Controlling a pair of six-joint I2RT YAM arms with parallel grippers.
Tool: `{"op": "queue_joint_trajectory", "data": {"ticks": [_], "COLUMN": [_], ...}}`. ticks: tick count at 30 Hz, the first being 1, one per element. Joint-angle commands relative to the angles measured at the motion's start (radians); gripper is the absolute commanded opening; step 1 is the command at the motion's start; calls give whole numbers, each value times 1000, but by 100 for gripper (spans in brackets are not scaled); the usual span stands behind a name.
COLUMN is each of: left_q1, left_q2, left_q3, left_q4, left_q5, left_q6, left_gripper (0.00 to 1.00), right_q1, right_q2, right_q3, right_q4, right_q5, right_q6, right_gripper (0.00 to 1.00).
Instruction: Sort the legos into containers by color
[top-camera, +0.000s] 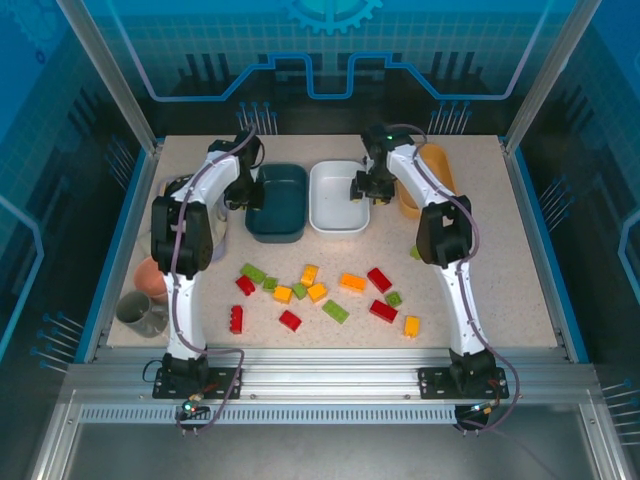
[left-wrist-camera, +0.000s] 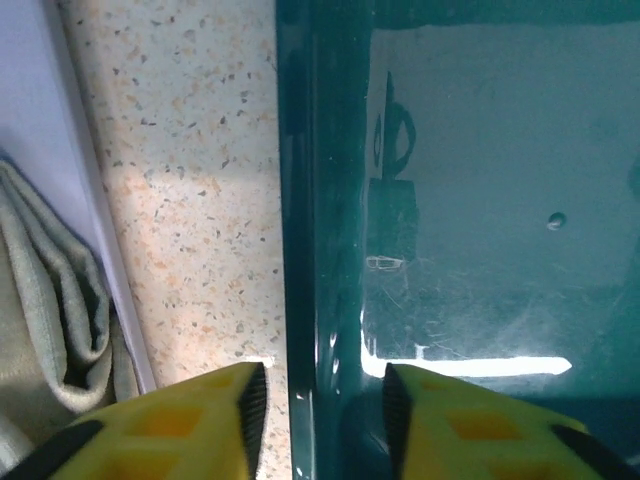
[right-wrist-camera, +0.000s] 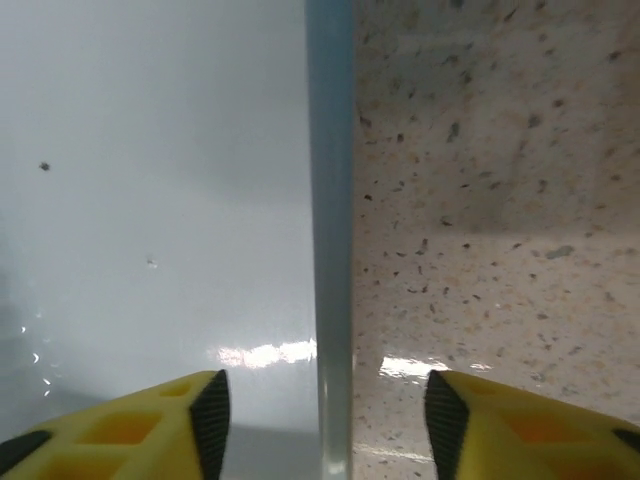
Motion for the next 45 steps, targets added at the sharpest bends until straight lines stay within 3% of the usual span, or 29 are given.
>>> {"op": "queue_joint_trajectory", "data": {"ticks": [1,3,4,10,15,21,34,40,45], "left_q1": [-16,-27,-34,-75,-101,-130,-148,-149,-149], "left_q2": [-98,-129,-140,-178,-273,-381,-476,-494,-508], "left_q3": [19,30,45,126,5,-190,-332,-342,-358], "left_q4": [21,48,56,93,243,376,351,333,327], "left_q5": [-6,3,3,85,240,323,344,333,333], "left_q6": [-55,-106,-132,-273,-413,-535,-536,-513,-502], "left_gripper": [52,72,74,74,74,74,73,73,72], "right_q1": [-75,-134,-174,-378,-463,-463,-429,-395,-353], "right_q2": [-219,-317,-353,-386,-304,-155,18,17,-59], "right_q3": [-77,-173,-219,-321,-291,-161,-27,-30,-130], "right_q4": [36,94,123,165,172,140,115,107,127], "right_q5": [70,100,110,164,143,103,38,82,139], "right_q6": [-6,-5,-6,-63,-142,-220,-292,-335,-353], "right_gripper": [63,65,66,66,66,61,37,14,8]}}
